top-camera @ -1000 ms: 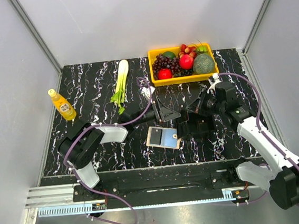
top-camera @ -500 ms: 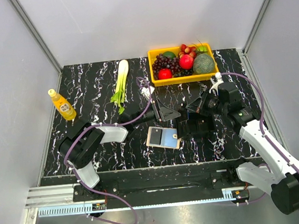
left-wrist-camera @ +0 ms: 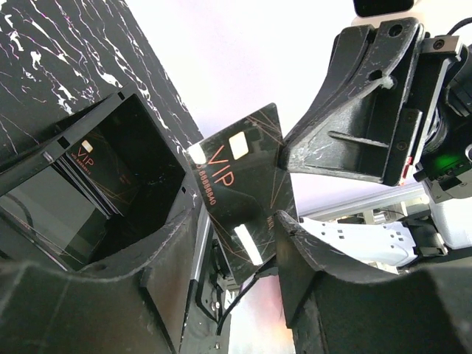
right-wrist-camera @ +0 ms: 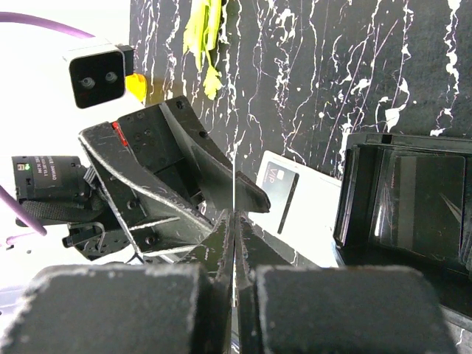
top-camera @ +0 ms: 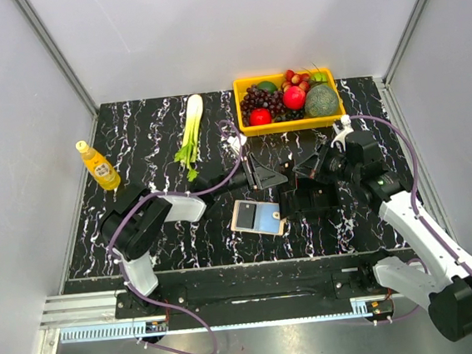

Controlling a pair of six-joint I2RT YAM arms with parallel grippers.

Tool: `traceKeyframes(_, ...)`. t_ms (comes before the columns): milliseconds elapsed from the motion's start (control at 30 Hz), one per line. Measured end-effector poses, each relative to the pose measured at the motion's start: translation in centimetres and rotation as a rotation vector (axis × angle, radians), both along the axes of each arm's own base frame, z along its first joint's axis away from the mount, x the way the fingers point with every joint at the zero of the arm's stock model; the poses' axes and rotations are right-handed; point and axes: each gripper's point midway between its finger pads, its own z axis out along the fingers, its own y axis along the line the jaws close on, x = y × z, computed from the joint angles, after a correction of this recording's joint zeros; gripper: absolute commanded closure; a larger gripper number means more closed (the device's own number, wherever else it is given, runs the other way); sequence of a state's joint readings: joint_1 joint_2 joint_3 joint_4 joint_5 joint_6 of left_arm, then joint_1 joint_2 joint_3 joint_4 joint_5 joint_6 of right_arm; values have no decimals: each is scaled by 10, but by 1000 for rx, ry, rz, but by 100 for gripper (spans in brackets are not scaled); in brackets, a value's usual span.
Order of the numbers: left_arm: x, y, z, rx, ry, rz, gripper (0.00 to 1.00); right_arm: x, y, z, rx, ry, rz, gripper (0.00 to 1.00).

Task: Put the credit cards into the card holder
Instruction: Insert the credit card into the card holder.

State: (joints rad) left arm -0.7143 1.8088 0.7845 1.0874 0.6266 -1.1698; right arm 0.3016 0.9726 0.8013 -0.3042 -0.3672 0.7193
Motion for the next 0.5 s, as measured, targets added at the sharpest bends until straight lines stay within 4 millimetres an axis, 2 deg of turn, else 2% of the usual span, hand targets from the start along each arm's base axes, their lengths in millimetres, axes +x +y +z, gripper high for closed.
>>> traceKeyframes(100,0,0,0,-8,8,-4,62,-1,1,3,9,-7,4,100)
traceKeyframes(300,-1,0,5,-30,10,-13,90,0,3,7,20,-22,11,100)
traceKeyframes(367,-1,1,5,-34,11,-17,97,0,1,6,16,-25,6,100)
traceKeyframes(400,-1,2,6,-39,6,-20,100,1,0,5,11,-25,1,100)
traceKeyframes(500,-3,2,12,-58,-6,-32,100,3,-4,0,-2,-21,-17,100)
